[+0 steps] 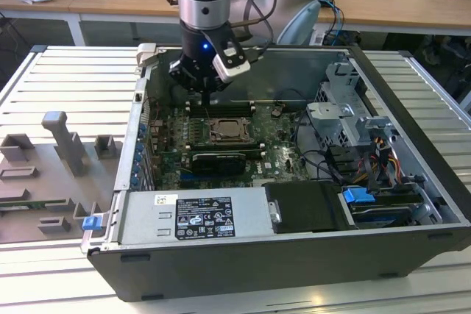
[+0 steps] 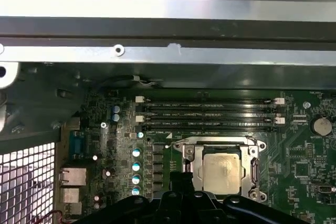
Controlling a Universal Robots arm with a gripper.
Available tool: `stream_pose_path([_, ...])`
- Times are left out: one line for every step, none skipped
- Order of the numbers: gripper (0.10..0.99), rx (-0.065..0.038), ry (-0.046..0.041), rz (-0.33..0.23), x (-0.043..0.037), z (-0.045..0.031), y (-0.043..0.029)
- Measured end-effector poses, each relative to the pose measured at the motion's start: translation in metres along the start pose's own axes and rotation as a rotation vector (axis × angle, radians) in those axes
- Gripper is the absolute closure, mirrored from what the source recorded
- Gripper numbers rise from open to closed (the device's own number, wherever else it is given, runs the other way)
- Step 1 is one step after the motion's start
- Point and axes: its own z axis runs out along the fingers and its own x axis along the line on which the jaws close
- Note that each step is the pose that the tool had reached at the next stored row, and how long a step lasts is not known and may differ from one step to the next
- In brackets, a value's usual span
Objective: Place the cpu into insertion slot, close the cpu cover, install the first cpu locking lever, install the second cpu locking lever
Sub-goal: 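Install the first cpu locking lever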
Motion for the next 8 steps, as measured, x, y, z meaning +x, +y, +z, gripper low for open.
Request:
stream_pose_path([0.980,-0.001,-0.0003,-0.001,0.0020,0.0006,0.0000])
stream_pose_path([0.980,-0.001,-0.0004,-0.001,0.0056,0.0014,0.0002])
stream_pose_path([0.980,-0.001,-0.0004,-0.002,0.0077,0.0019,0.0009])
stream_pose_path([0.980,-0.001,-0.0004,-0.002,0.0086,0.0024,0.0018])
stream_pose_path([0.980,-0.001,-0.0005,-0.002,0.0100,0.0034,0.0036])
stream_pose_path([0.980,-0.001,-0.0004,-0.002,0.0118,0.0045,0.0054])
stream_pose_path([0.980,-0.001,-0.0005,-0.002,0.0133,0.0056,0.0070])
stream_pose_path([0.980,-0.001,-0.0005,-0.003,0.0143,0.0064,0.0083])
